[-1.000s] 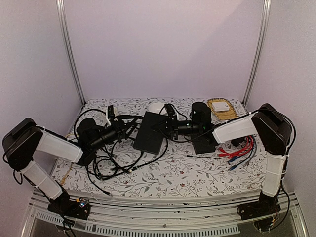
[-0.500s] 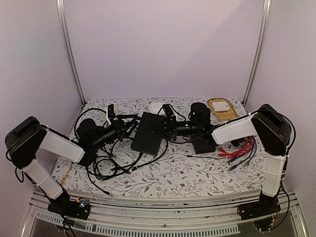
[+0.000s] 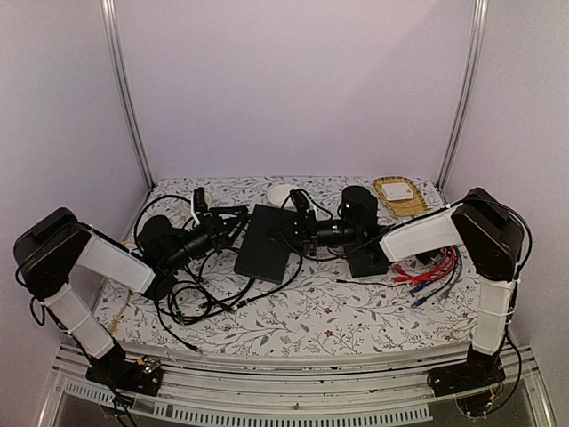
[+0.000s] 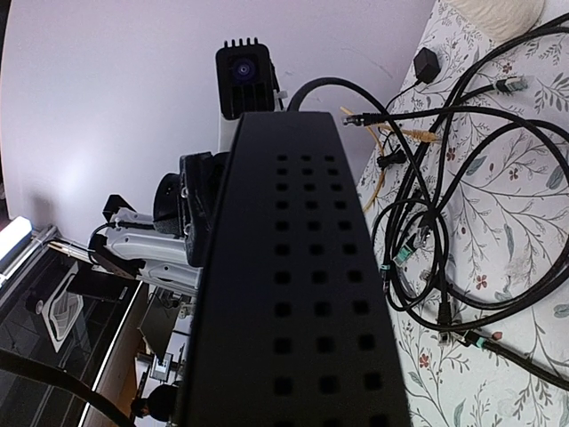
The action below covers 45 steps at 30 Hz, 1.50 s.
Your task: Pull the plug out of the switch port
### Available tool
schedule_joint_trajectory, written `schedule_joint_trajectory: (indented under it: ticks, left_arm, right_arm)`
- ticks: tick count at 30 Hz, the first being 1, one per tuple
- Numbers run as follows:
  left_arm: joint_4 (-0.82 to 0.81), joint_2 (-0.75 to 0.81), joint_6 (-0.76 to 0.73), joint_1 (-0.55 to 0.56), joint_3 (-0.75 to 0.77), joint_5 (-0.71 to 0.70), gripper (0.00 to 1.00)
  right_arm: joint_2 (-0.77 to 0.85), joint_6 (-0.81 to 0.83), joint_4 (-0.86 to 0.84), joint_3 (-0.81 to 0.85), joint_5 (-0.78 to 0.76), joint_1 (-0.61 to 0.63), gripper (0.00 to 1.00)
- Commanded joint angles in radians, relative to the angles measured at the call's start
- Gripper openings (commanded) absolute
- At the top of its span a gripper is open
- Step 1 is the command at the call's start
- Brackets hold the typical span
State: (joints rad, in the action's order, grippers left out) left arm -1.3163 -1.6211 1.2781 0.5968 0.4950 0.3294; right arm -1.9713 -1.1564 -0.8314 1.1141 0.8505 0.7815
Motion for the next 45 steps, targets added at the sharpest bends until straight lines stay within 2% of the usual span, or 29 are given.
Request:
schedule_joint_trajectory:
  ticks: [1, 20, 45]
  left_arm:
    - [-0.062, -0.024, 0.004, -0.008, -0.003, 0.017, 0.45]
    - [-0.085, -0.067, 0.011, -0.017, 0.009, 0.047, 0.35]
    - [-0.153, -0.080, 0.037, -0.025, -0.027, 0.019, 0.24]
  right_arm:
    - [-0.014, -0.009, -0.088, 0.030, 0.030, 0.010, 0.02]
    - [-0.037, -0.011, -0.088, 0.052, 0.040, 0.012, 0.02]
    - [-0.040, -0.011, -0.088, 0.051, 0.042, 0.012, 0.02]
